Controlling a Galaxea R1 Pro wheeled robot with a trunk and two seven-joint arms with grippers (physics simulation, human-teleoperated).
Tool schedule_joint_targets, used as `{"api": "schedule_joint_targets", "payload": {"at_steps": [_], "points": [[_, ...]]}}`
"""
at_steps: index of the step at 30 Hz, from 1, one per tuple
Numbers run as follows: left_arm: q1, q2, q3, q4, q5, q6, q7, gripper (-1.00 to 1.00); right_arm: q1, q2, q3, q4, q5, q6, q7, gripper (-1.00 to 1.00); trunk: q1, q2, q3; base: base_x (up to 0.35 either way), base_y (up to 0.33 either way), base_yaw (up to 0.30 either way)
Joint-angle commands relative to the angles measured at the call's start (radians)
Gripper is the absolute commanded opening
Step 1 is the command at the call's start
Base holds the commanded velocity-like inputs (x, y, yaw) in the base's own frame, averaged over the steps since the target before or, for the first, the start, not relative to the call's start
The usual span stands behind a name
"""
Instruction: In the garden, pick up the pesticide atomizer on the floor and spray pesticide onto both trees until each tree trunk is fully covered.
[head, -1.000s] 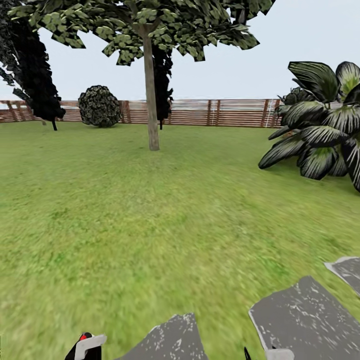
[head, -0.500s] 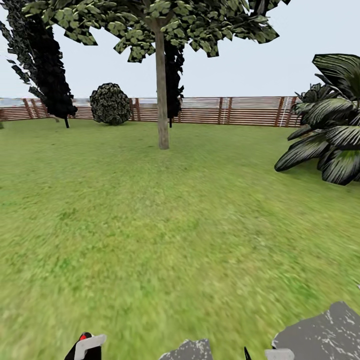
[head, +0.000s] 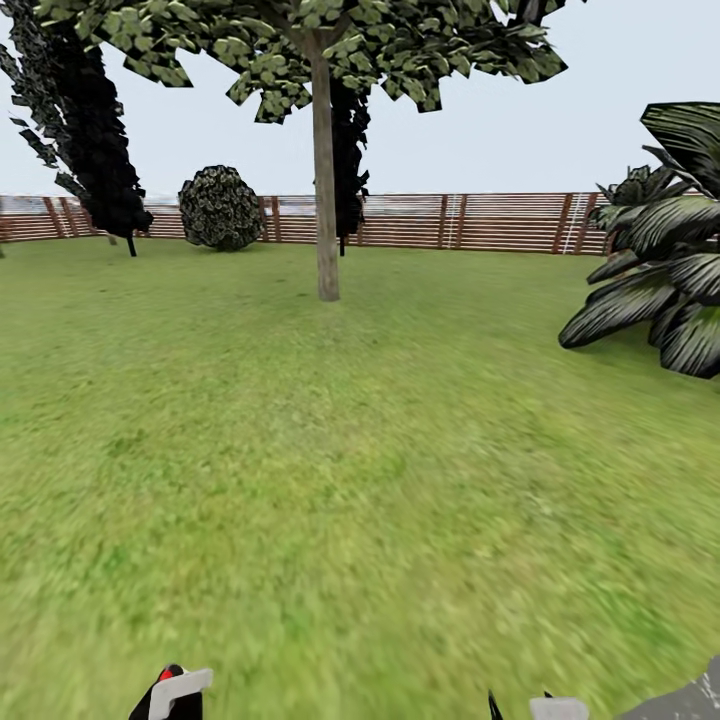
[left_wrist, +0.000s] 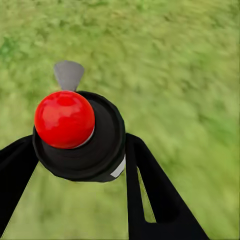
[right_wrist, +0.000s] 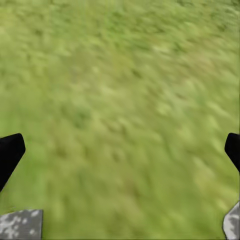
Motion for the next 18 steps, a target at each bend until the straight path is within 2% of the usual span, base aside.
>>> {"api": "schedule_joint_targets", "payload": {"at_steps": [1, 18], "points": [[0.0, 0.0, 0.0, 0.0, 0.0, 0.0, 0.0, -1.0, 0.0, 0.0, 0.0, 0.0, 0.0, 0.0, 0.0, 1.0, 0.0, 0.0, 0.0, 0.33, 0.077, 0.0], [0.0, 0.0, 0.0, 0.0, 0.0, 0.0, 0.0, -1.0, 0.0, 0.0, 0.003, 0.001, 0.003, 0.0, 0.006, 1.0, 0.0, 0.0, 0.0, 0.33, 0.077, 0.0]]}}
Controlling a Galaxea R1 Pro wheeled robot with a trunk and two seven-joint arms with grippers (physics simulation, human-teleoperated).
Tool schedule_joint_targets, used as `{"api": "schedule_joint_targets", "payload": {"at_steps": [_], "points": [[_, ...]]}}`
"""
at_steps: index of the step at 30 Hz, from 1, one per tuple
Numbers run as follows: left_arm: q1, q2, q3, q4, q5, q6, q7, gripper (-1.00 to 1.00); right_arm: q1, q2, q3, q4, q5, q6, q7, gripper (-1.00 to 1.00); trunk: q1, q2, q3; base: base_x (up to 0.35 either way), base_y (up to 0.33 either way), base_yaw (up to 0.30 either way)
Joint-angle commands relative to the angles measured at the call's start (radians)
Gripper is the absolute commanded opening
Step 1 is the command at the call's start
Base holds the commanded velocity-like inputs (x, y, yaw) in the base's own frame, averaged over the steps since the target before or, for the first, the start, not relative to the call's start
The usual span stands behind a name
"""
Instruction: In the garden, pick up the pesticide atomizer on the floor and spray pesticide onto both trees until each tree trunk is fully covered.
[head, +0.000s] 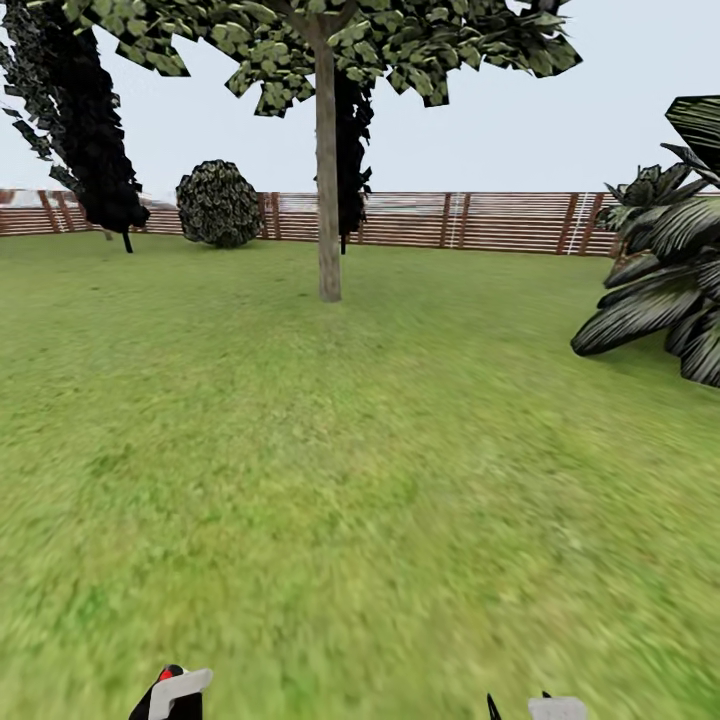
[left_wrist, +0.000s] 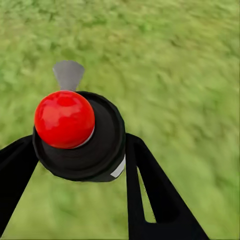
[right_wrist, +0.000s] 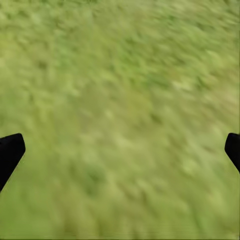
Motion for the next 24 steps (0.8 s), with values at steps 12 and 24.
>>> {"api": "schedule_joint_targets", "payload": {"at_steps": [12, 24], "points": [[0.0, 0.0, 0.0, 0.0, 0.0, 0.0, 0.001, -1.0, 0.0, 0.0, 0.0, 0.002, 0.0, 0.0, -0.002, 1.0, 0.0, 0.0, 0.0, 0.33, 0.077, 0.0], [0.0, 0.0, 0.0, 0.0, 0.0, 0.0, 0.001, -1.0, 0.0, 0.0, -0.005, 0.0, -0.003, 0.0, -0.006, 1.0, 0.0, 0.0, 0.0, 0.33, 0.077, 0.0]]}}
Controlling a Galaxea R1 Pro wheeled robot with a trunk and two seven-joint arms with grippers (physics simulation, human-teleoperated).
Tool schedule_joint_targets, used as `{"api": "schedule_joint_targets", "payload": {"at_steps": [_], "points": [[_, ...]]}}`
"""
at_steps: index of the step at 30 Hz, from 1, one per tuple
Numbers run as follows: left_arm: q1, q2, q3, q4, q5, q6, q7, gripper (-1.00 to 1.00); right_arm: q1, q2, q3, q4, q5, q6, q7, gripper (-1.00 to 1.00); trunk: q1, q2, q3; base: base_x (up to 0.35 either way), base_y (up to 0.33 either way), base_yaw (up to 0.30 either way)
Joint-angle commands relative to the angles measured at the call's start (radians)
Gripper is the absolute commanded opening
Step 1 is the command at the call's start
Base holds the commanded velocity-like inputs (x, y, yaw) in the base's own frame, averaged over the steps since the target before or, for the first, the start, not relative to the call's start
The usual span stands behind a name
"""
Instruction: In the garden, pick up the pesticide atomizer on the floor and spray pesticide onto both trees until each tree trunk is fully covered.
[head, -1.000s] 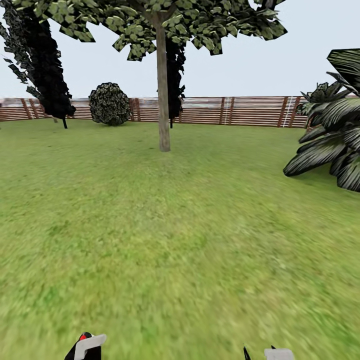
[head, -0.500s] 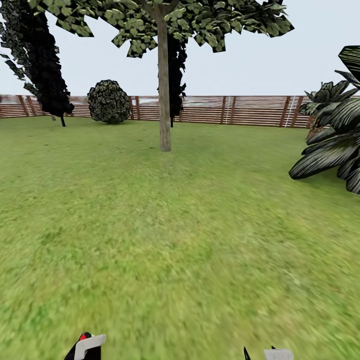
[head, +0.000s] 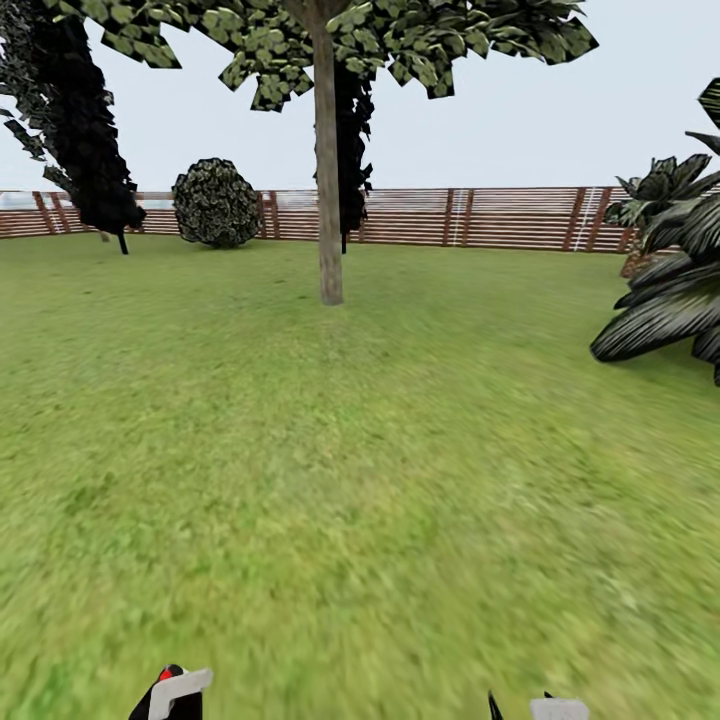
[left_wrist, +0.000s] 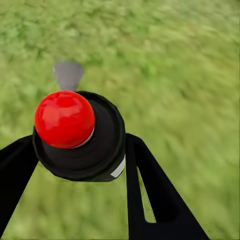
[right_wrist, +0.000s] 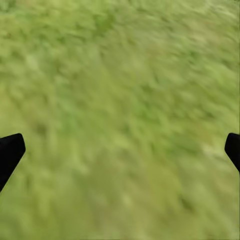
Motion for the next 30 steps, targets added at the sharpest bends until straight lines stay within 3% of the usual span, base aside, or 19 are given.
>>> {"api": "schedule_joint_targets", "payload": {"at_steps": [1, 30], "points": [[0.0, 0.0, 0.0, 0.0, 0.0, 0.0, 0.0, -1.0, 0.0, 0.0, 0.0, 0.0, 0.0, 0.0, 0.0, 1.0, 0.0, 0.0, 0.0, 0.33, 0.077, 0.0], [0.0, 0.0, 0.0, 0.0, 0.0, 0.0, 0.0, -1.0, 0.0, 0.0, 0.001, 0.0, 0.0, 0.0, 0.0, 1.0, 0.0, 0.0, 0.0, 0.332, 0.022, 0.0]]}}
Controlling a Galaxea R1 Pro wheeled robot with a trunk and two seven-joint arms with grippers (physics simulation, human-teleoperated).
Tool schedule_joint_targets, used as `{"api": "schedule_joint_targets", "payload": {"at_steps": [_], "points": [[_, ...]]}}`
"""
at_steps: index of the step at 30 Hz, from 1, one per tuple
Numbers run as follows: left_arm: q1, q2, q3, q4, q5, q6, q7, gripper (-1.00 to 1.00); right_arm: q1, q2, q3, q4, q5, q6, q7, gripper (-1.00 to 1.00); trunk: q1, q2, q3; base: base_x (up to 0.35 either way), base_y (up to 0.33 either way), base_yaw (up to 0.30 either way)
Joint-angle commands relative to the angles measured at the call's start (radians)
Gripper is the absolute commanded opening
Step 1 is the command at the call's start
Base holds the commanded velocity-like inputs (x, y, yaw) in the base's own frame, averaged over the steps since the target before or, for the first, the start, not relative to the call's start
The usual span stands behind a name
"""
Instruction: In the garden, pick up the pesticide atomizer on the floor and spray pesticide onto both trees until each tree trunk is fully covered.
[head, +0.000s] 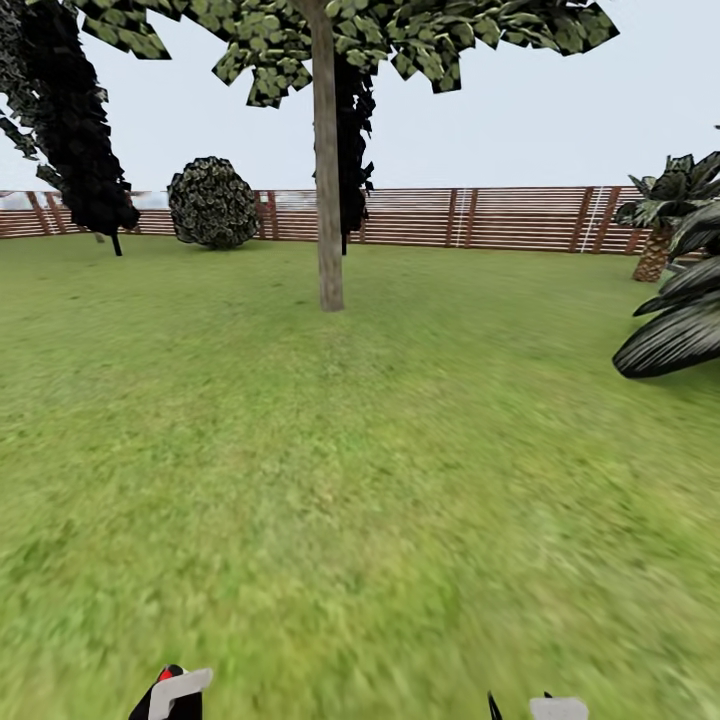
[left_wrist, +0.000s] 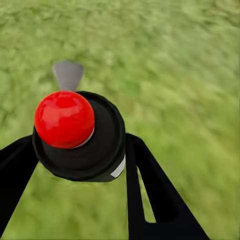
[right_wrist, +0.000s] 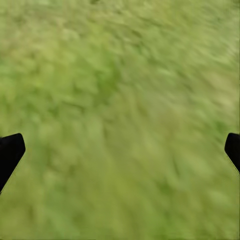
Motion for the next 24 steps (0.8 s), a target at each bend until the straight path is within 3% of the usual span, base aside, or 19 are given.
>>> {"api": "schedule_joint_targets", "payload": {"at_steps": [1, 24], "points": [[0.0, 0.0, 0.0, 0.0, 0.0, 0.0, 0.0, -1.0, 0.0, 0.0, 0.0, 0.0, 0.0, 0.0, 0.0, 1.0, 0.0, 0.0, 0.0, 0.334, 0.0, 0.0], [0.0, 0.0, 0.0, 0.0, 0.0, 0.0, 0.0, -1.0, 0.0, 0.0, 0.0, 0.0, 0.0, 0.0, 0.0, 1.0, 0.0, 0.0, 0.0, 0.334, 0.0, 0.0]]}}
